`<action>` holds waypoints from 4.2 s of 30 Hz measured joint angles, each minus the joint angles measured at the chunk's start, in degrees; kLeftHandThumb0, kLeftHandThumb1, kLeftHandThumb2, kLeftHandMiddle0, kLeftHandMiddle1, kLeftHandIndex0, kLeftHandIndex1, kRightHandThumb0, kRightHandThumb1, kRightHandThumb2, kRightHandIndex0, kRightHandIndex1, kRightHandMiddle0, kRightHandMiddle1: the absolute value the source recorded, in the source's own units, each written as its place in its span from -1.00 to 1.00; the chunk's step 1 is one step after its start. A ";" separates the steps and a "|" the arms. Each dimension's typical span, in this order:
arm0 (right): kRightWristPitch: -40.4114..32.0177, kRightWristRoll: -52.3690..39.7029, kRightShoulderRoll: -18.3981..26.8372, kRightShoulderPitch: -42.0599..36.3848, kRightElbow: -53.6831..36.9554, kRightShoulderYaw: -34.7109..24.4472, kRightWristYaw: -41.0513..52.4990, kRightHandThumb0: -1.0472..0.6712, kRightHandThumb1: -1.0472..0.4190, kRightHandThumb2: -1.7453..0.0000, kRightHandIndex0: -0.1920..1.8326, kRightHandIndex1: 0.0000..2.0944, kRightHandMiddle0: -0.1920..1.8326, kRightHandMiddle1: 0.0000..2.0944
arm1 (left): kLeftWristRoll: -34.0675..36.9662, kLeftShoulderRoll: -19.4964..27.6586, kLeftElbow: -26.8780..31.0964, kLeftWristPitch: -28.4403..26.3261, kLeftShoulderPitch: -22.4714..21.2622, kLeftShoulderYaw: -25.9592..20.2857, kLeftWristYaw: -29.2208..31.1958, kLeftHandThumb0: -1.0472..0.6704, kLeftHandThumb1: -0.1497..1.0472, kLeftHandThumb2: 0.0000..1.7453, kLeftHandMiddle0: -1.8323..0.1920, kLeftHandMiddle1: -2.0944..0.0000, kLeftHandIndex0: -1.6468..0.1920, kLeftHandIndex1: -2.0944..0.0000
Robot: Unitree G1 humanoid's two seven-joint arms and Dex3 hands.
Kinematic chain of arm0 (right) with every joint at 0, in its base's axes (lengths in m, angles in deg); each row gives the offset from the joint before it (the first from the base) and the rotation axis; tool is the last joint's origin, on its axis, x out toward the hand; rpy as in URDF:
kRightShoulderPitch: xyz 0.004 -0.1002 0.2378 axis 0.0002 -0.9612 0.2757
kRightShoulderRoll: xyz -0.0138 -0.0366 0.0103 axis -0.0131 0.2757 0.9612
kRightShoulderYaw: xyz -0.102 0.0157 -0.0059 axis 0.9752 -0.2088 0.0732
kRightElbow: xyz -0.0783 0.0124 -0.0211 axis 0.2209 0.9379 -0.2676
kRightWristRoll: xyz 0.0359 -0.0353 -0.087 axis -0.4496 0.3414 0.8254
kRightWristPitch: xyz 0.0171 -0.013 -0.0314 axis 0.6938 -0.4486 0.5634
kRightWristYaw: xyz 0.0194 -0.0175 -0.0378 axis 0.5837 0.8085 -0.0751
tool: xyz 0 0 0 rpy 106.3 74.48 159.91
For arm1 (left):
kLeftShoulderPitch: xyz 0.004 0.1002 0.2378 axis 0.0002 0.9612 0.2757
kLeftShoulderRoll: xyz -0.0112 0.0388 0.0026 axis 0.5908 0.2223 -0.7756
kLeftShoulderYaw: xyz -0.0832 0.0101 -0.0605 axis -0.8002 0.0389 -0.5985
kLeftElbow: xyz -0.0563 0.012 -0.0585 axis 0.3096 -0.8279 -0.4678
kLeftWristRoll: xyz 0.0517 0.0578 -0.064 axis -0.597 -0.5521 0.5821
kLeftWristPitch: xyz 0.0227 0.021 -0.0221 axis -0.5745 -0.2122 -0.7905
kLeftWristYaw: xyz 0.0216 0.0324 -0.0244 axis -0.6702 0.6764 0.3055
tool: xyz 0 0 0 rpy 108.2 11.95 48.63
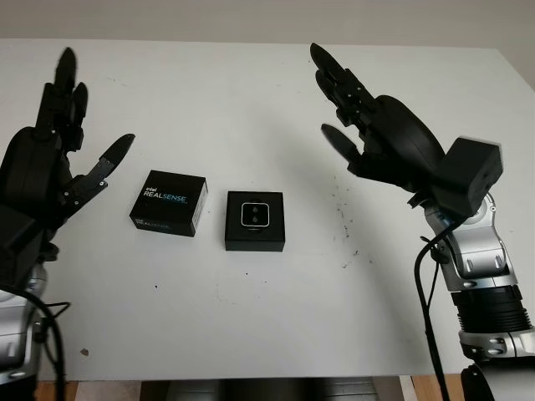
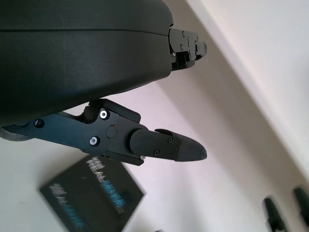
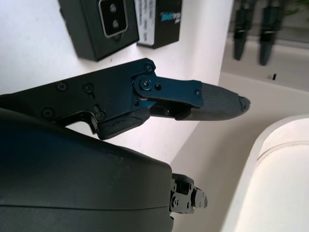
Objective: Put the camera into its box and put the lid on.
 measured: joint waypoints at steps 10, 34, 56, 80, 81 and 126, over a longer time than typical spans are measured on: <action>-5.33 -3.35 -0.94 2.04 0.58 -2.19 0.59 -0.60 -1.00 0.19 -1.00 -1.00 -1.00 -1.00 | -5.01 12.80 -2.62 -5.49 -4.75 3.62 10.43 -0.63 0.80 -0.96 0.71 0.95 0.75 0.93; -8.46 -2.33 -1.95 2.04 -0.20 -2.70 -1.75 -0.45 -1.00 0.15 -1.00 -0.99 -0.98 -0.98 | -20.28 14.55 -18.98 8.66 -12.68 15.61 5.34 -0.61 0.69 -0.94 0.79 0.95 0.81 0.95; -11.42 -3.81 -5.12 1.23 -0.52 -3.61 -5.82 -0.64 -1.00 0.21 -1.00 -1.00 -1.00 -1.00 | -20.66 14.20 -19.59 10.14 -15.22 19.13 11.42 -0.65 0.70 -0.93 0.84 0.96 0.85 0.96; -13.46 -3.15 -5.87 -1.77 -2.76 -2.22 -6.09 -0.58 -1.00 0.22 -0.99 -0.98 -0.99 -0.98 | -36.81 15.48 -20.86 21.23 -16.07 23.34 0.71 -0.44 0.66 -0.95 0.81 0.95 0.79 0.93; -13.48 -2.99 -5.87 -1.93 -2.76 -2.04 -6.13 -0.58 -1.00 0.22 -0.99 -0.98 -0.99 -0.97 | -37.38 15.48 -20.87 21.09 -16.23 23.62 0.69 -0.44 0.66 -0.95 0.81 0.95 0.79 0.93; -12.81 -1.82 -5.81 -3.69 -4.43 -1.38 -4.90 -0.55 -1.00 0.21 -0.98 -0.95 -0.97 -0.95 | -34.88 12.54 -31.43 19.66 -24.83 29.61 5.93 -0.35 0.72 -0.94 0.41 0.87 0.46 0.85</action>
